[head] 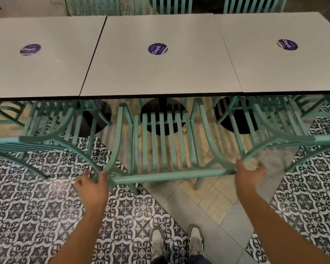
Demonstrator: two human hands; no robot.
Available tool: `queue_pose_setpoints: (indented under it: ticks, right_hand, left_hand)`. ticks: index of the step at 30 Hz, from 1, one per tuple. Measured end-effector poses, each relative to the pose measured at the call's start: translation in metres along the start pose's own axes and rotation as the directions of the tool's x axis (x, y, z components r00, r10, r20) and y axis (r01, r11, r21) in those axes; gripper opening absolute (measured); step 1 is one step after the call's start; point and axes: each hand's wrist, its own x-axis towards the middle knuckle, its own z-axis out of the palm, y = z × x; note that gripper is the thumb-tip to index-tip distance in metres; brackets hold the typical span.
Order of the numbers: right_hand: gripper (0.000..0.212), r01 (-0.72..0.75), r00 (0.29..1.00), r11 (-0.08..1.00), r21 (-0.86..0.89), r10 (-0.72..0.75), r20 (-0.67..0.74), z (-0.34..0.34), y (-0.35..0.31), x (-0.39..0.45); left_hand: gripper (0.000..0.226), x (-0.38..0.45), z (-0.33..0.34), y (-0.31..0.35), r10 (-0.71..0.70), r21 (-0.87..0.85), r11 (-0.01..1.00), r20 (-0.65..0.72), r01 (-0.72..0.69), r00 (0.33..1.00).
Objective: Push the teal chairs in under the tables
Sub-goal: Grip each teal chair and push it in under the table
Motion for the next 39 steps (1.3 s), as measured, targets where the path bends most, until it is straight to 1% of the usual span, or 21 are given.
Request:
queue_pose_setpoints:
  ticks: [1, 2, 3, 4, 5, 6, 8, 10, 11, 13, 17, 19, 23, 26, 29, 31, 33, 36, 39]
  right_hand:
    - [0.084, -0.229, 0.973, 0.968, 0.106, 0.223, 0.062, -0.002, 0.001, 0.011]
    - [0.081, -0.402, 0.910, 0.902, 0.159, 0.373, 0.182, -0.001, 0.004, 0.018]
    - [0.072, -0.508, 0.844, 0.840, 0.191, 0.442, 0.302, 0.003, 0.005, 0.021]
    - [0.060, -0.566, 0.799, 0.793, 0.225, 0.461, 0.386, 0.008, 0.005, 0.022]
    - [0.050, -0.596, 0.778, 0.758, 0.264, 0.466, 0.421, 0.015, 0.007, 0.024]
    - [0.045, -0.616, 0.770, 0.722, 0.314, 0.468, 0.434, 0.022, 0.006, 0.024]
    - [0.043, -0.659, 0.750, 0.622, 0.422, 0.502, 0.431, 0.033, 0.002, 0.023]
    - [0.042, -0.686, 0.728, 0.569, 0.454, 0.547, 0.414, 0.037, -0.003, 0.025]
    - [0.042, -0.694, 0.719, 0.552, 0.462, 0.569, 0.400, 0.038, -0.004, 0.027]
    - [0.041, -0.700, 0.713, 0.556, 0.449, 0.581, 0.393, 0.041, -0.007, 0.029]
    - [0.042, -0.698, 0.716, 0.558, 0.449, 0.571, 0.403, 0.049, -0.014, 0.028]
    - [0.043, -0.699, 0.715, 0.562, 0.443, 0.565, 0.412, 0.052, -0.021, 0.030]
    - [0.045, -0.720, 0.694, 0.557, 0.413, 0.579, 0.428, 0.059, -0.033, 0.037]
    - [0.047, -0.716, 0.698, 0.561, 0.416, 0.576, 0.426, 0.067, -0.042, 0.040]
    - [0.043, -0.700, 0.714, 0.564, 0.438, 0.554, 0.428, 0.073, -0.049, 0.044]
    - [0.034, -0.697, 0.717, 0.571, 0.434, 0.540, 0.440, 0.078, -0.053, 0.047]
    - [0.031, -0.693, 0.720, 0.582, 0.425, 0.531, 0.447, 0.083, -0.057, 0.051]
    - [0.041, -0.686, 0.727, 0.594, 0.420, 0.530, 0.437, 0.090, -0.063, 0.058]
    - [0.045, -0.675, 0.737, 0.611, 0.415, 0.530, 0.419, 0.097, -0.068, 0.063]
  left_hand:
    - [0.066, 0.004, -0.002, -0.002, -0.180, -0.183, 0.965, 0.064, 0.189, 0.982]
    - [0.060, 0.005, -0.004, -0.002, -0.313, -0.357, 0.862, 0.186, 0.360, 0.931]
    - [0.054, 0.004, -0.005, 0.003, -0.379, -0.472, 0.726, 0.334, 0.501, 0.863]
    - [0.047, 0.000, -0.005, 0.010, -0.393, -0.515, 0.614, 0.458, 0.598, 0.798]
    - [0.040, -0.002, -0.005, 0.018, -0.391, -0.523, 0.549, 0.529, 0.652, 0.754]
    - [0.034, -0.003, -0.004, 0.024, -0.383, -0.535, 0.499, 0.569, 0.681, 0.728]
    - [0.028, -0.003, -0.001, 0.034, -0.403, -0.571, 0.405, 0.590, 0.714, 0.700]
    - [0.022, -0.001, 0.000, 0.041, -0.432, -0.579, 0.344, 0.601, 0.739, 0.672]
    - [0.018, 0.000, 0.000, 0.044, -0.447, -0.574, 0.332, 0.603, 0.748, 0.661]
    - [0.014, 0.002, 0.002, 0.048, -0.470, -0.558, 0.318, 0.610, 0.767, 0.638]
    - [0.011, 0.011, 0.003, 0.057, -0.474, -0.554, 0.299, 0.621, 0.777, 0.625]
    - [0.010, 0.018, 0.004, 0.062, -0.463, -0.542, 0.320, 0.627, 0.777, 0.627]
    - [0.007, 0.036, 0.007, 0.075, -0.436, -0.505, 0.401, 0.629, 0.764, 0.644]
    - [0.015, 0.051, 0.011, 0.084, -0.426, -0.492, 0.434, 0.626, 0.754, 0.653]
    - [0.019, 0.060, 0.016, 0.090, -0.431, -0.495, 0.431, 0.621, 0.754, 0.654]
    - [0.017, 0.064, 0.019, 0.094, -0.438, -0.498, 0.430, 0.614, 0.753, 0.657]
    - [0.014, 0.067, 0.022, 0.100, -0.443, -0.503, 0.428, 0.607, 0.751, 0.659]
    - [0.009, 0.072, 0.027, 0.108, -0.452, -0.507, 0.431, 0.595, 0.746, 0.665]
    - [0.008, 0.080, 0.030, 0.116, -0.465, -0.500, 0.430, 0.590, 0.751, 0.660]
